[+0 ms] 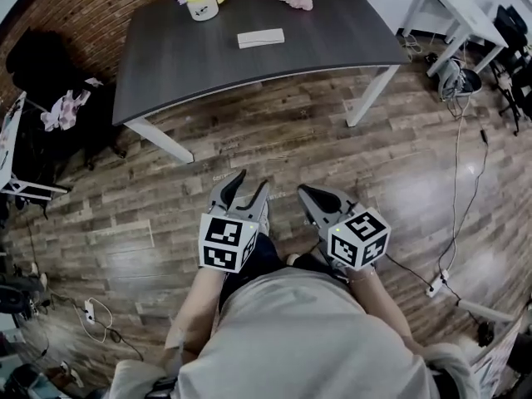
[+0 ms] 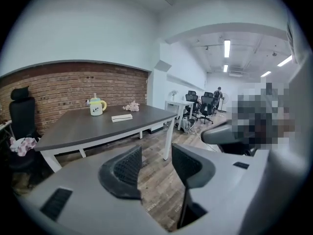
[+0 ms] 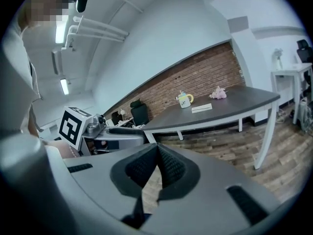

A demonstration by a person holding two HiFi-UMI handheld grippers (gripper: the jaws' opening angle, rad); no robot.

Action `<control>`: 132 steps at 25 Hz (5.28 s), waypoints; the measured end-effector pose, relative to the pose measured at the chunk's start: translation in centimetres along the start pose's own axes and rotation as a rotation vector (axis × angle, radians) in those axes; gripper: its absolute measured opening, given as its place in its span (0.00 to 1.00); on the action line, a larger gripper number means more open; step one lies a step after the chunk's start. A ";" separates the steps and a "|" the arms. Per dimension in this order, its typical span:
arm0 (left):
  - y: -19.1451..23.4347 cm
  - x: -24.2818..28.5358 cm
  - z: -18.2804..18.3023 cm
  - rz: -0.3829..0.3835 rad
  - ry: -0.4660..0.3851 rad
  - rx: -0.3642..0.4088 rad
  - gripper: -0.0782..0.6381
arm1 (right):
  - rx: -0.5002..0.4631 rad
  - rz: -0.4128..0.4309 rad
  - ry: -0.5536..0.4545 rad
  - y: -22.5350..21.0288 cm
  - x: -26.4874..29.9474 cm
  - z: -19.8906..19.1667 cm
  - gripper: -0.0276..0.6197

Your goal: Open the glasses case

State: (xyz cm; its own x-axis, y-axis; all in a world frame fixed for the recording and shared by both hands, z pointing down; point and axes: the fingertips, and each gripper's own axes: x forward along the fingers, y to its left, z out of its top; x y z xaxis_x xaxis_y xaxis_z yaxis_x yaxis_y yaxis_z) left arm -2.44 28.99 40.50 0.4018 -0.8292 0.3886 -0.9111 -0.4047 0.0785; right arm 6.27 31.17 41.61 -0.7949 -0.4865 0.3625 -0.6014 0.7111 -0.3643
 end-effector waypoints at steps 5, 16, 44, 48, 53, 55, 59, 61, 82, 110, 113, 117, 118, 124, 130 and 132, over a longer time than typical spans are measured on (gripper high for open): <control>5.2 2.7 1.9 -0.016 0.003 -0.019 0.37 | -0.001 -0.037 -0.009 -2.0 4.8 3.9 0.05; 14.8 7.3 5.4 -0.065 -0.011 0.002 0.37 | -0.009 -0.186 -0.045 -7.3 11.1 9.7 0.05; 25.0 23.7 11.7 -0.047 0.068 0.132 0.37 | 0.003 -0.066 0.048 -17.9 24.7 16.9 0.05; 26.0 27.9 13.5 -0.048 0.087 0.154 0.37 | 0.003 -0.052 0.040 -21.3 26.4 19.6 0.05; 26.6 32.7 15.0 -0.073 0.138 0.181 0.37 | 0.022 -0.052 0.015 -25.5 28.0 22.4 0.05; 26.9 34.4 15.3 -0.078 0.155 0.208 0.37 | 0.037 -0.048 0.019 -26.8 28.7 22.9 0.05; 27.7 37.1 15.0 -0.097 0.207 0.271 0.37 | 0.037 -0.040 0.053 -29.2 29.6 23.3 0.05; 28.0 38.0 14.7 -0.113 0.232 0.279 0.37 | 0.040 -0.040 0.066 -30.3 29.9 23.2 0.05; 28.5 43.5 8.5 -0.192 0.452 0.590 0.46 | 0.136 -0.046 0.118 -34.5 31.1 21.0 0.05; 29.1 43.4 11.4 -0.217 0.349 0.414 0.22 | 0.136 -0.048 0.046 -34.0 30.2 22.5 0.05; 30.0 44.2 12.4 -0.175 0.320 0.396 0.21 | 0.140 -0.055 0.038 -34.0 30.2 22.7 0.05; 30.9 45.3 13.3 -0.138 0.322 0.340 0.20 | 0.134 -0.062 0.032 -34.3 30.4 23.1 0.05; 31.0 45.5 13.3 -0.143 0.327 0.328 0.20 | 0.132 -0.065 0.032 -34.4 30.6 23.1 0.05; 32.8 46.2 13.7 -0.130 0.334 0.254 0.19 | 0.117 -0.069 0.032 -34.6 31.3 23.8 0.05; 34.4 47.1 14.0 -0.067 0.333 0.119 0.19 | 0.117 -0.073 0.049 -35.0 31.0 23.3 0.05; 34.7 47.3 13.8 -0.053 0.334 0.121 0.19 | 0.123 -0.075 0.054 -35.2 30.9 23.0 0.05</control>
State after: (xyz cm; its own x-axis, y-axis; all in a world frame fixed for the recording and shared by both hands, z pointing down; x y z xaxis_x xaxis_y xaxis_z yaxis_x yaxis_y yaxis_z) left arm -13.77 -29.65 48.94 0.3774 -0.6424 0.6670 -0.8643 -0.5030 0.0047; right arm 1.00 -20.61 45.92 -0.7436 -0.5057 0.4374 -0.6672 0.6042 -0.4357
